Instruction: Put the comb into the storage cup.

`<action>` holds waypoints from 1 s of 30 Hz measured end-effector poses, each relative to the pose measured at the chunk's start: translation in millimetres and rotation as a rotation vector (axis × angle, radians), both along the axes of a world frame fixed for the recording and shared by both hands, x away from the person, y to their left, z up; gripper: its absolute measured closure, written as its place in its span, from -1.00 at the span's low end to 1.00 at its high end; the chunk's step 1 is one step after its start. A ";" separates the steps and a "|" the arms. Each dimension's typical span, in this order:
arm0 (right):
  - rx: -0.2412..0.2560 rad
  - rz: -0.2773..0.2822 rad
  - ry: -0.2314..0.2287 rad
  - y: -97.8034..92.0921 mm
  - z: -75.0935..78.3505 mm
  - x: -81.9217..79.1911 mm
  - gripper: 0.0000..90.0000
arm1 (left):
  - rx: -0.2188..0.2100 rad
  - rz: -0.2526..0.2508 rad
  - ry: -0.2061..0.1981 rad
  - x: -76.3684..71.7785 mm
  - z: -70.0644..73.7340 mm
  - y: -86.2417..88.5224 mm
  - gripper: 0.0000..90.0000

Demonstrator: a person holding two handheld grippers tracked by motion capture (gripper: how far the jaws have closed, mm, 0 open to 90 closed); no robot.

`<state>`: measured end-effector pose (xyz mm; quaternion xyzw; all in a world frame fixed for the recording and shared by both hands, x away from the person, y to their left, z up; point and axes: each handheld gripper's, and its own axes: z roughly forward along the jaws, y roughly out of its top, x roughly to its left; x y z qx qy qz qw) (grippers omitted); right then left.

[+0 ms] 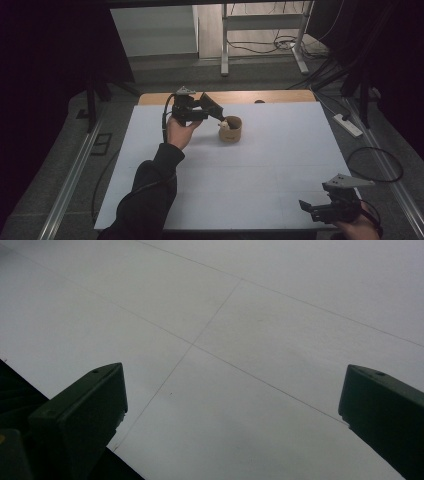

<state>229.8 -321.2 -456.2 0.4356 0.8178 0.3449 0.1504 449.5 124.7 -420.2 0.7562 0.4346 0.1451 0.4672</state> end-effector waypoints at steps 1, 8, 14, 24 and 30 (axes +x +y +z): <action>0.000 0.000 0.000 0.1 0.0 0.0 -1.00 | 0.007 0.004 -0.008 -0.6 0.7 0.2 -0.34; -0.001 0.001 0.000 0.3 0.1 -0.1 -1.00 | 0.033 0.015 -0.041 -3.3 2.9 1.2 -0.44; -0.002 0.001 0.000 0.3 0.0 -0.1 -1.00 | 0.049 0.024 -0.065 -5.2 4.8 2.4 -0.54; -0.002 0.002 -0.001 0.4 0.1 -0.2 -1.00 | 0.055 0.018 -0.073 -9.5 8.6 7.3 -0.73; -0.002 0.005 0.000 0.7 0.1 -0.3 -1.00 | 0.064 0.003 -0.067 -12.9 12.4 9.5 -0.84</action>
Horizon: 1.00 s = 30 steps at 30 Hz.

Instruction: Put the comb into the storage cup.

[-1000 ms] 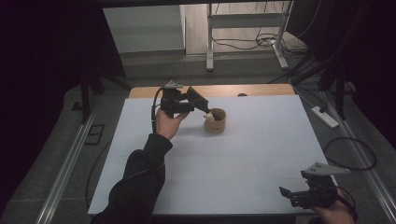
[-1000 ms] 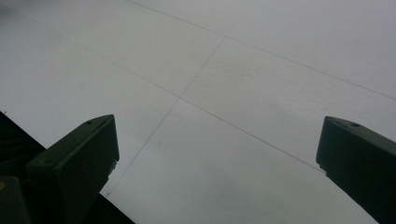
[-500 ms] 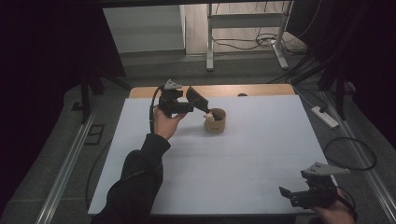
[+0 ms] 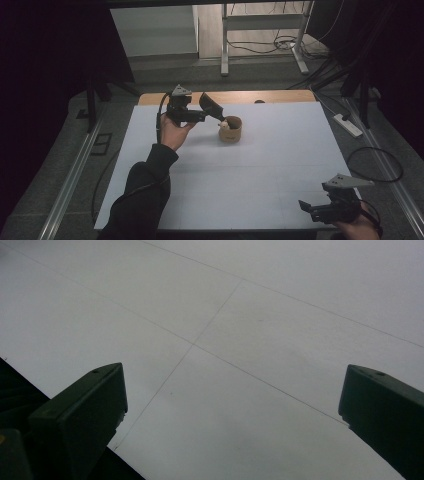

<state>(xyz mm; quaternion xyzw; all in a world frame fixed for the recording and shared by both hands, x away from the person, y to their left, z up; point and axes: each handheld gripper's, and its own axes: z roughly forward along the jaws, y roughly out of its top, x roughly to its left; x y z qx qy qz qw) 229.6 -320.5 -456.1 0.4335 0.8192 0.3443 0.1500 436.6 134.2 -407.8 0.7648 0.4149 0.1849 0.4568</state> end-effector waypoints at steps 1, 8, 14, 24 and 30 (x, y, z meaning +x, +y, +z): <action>-0.001 0.000 0.000 0.0 0.1 0.0 -1.00 | 0.018 -0.003 0.002 -0.7 0.5 0.0 -0.85; -0.001 0.002 0.001 0.1 0.0 0.1 -1.00 | 0.034 -0.010 -0.001 -5.8 4.4 3.9 -0.91; 0.002 0.003 -0.001 -0.1 0.0 0.0 -1.00 | 0.040 -0.019 -0.001 -11.5 4.6 8.7 -0.95; 0.008 -0.003 -0.007 -0.9 0.3 -0.3 -1.00 | 0.045 -0.024 -0.018 -22.4 1.7 13.2 -0.99; 0.005 -0.002 -0.002 -0.5 0.2 0.0 -1.00 | 0.046 -0.025 -0.020 -29.1 1.4 16.5 -1.00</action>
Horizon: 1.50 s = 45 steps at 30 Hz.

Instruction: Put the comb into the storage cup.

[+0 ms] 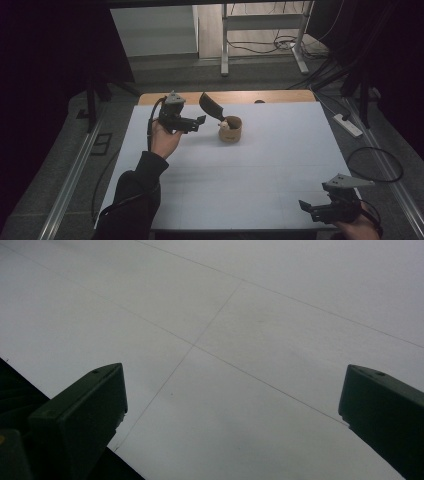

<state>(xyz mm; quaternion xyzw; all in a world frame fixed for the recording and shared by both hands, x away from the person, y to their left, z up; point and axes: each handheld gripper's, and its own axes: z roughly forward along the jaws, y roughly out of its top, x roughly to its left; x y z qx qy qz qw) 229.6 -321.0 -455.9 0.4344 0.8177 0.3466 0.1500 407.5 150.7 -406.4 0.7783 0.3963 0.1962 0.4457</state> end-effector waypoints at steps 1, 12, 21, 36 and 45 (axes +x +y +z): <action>0.001 0.001 0.001 -0.1 0.0 0.0 -1.00 | -0.001 0.000 0.002 -1.0 -0.2 0.8 -1.00; -0.008 0.002 -0.009 0.8 0.3 -0.8 -1.00 | -0.020 0.006 0.011 -13.6 -3.1 13.5 -1.00; -0.016 -0.005 -0.018 1.7 0.6 -1.6 -1.00 | -0.047 -0.003 0.001 -23.8 -6.2 21.2 -1.00; -0.026 0.004 -0.022 3.2 0.5 -2.2 -1.00 | -0.053 -0.006 -0.022 -40.0 -21.0 28.7 -1.00; -0.026 0.003 -0.023 3.2 0.5 -2.1 -1.00 | -0.075 -0.003 -0.016 -47.9 -30.0 31.5 -1.00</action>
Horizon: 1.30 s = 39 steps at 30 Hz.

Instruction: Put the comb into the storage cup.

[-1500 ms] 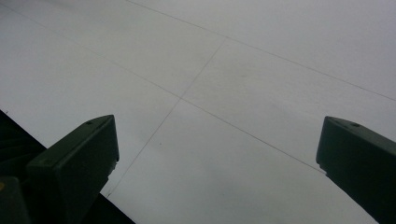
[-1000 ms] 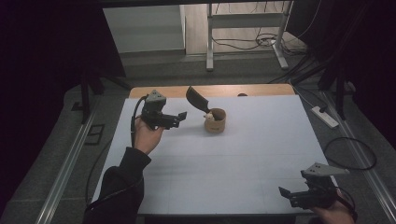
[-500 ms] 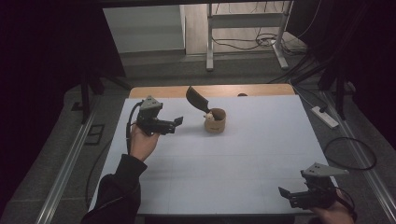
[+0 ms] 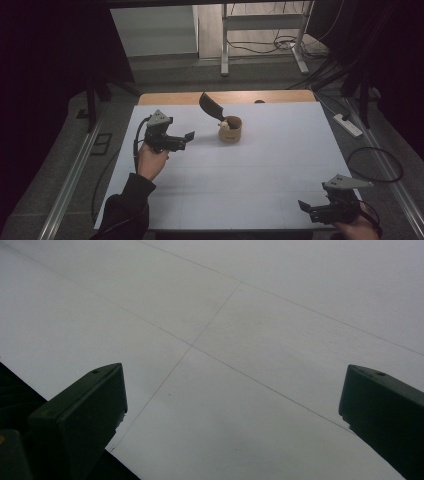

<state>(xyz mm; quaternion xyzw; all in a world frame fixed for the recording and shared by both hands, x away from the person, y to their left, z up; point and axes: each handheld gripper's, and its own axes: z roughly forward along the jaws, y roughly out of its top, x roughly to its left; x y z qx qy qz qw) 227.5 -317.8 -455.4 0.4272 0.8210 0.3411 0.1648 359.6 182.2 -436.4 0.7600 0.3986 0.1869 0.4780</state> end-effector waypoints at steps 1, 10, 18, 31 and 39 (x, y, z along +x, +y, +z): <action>0.001 -0.001 0.001 0.0 0.0 0.0 -1.00 | -0.004 0.003 0.000 -0.7 -1.3 0.5 -1.00; 0.003 0.001 -0.001 -0.1 0.2 -0.1 -1.00 | -0.002 0.006 0.012 -8.1 -6.7 3.3 -1.00; 0.002 0.004 -0.001 0.3 0.3 0.1 -1.00 | -0.008 0.009 0.029 -19.0 -8.0 6.9 -1.00; -0.004 0.009 -0.003 0.9 0.2 0.3 -1.00 | 0.008 0.009 0.041 -39.8 -9.5 14.3 -1.00; -0.007 0.009 -0.006 1.4 0.2 -0.1 -1.00 | -0.002 0.017 0.057 -54.5 -12.3 22.7 -1.00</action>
